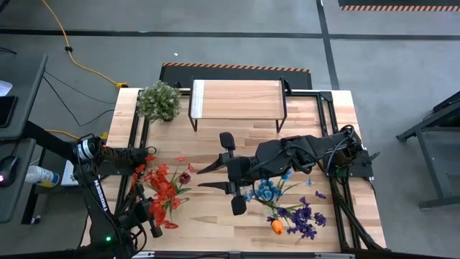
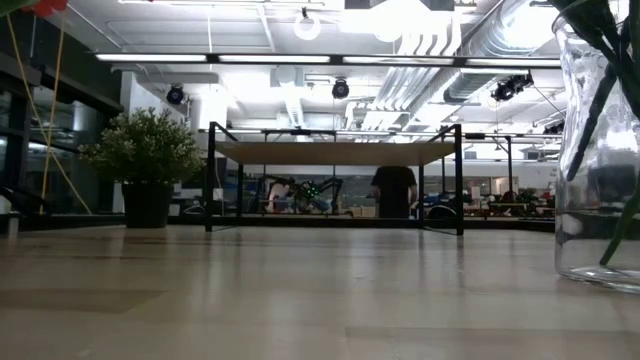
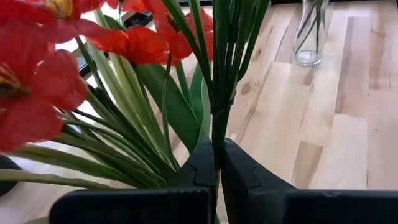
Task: Pick and place flowers into a vace then onto a shelf
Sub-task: Put the orange flowers into the left transparent vase
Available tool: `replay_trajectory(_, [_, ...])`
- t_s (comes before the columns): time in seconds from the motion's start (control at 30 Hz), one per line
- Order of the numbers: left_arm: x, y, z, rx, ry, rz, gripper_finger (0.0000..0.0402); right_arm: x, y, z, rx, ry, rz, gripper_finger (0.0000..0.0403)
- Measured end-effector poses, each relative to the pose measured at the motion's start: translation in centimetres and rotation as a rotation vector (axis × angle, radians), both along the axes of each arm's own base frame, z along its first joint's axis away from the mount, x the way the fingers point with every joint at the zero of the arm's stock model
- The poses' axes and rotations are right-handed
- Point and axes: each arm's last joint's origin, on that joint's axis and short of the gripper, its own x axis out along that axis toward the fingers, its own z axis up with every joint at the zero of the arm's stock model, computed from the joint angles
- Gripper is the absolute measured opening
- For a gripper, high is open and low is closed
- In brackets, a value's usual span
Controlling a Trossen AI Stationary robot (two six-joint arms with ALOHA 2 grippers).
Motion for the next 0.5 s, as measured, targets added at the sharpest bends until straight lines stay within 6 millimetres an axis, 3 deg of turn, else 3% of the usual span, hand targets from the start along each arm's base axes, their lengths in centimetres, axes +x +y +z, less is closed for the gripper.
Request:
replay_trajectory(0.1, [-0.05, 0.01, -0.06, -0.009, 0.023, 0.011, 0.0042, 0.00, 0.04, -0.01, 0.001, 0.001, 0.015, 0.0114])
replay_trajectory(0.3, [-0.10, 0.02, -0.14, -0.055, 0.029, 0.045, 0.0098, 0.00, 0.06, -0.02, 0.002, 0.001, 0.020, 0.0114])
replay_trajectory(0.5, [-0.10, 0.02, -0.14, -0.057, 0.030, 0.047, 0.0105, 0.00, 0.08, -0.02, 0.002, 0.001, 0.022, 0.0114])
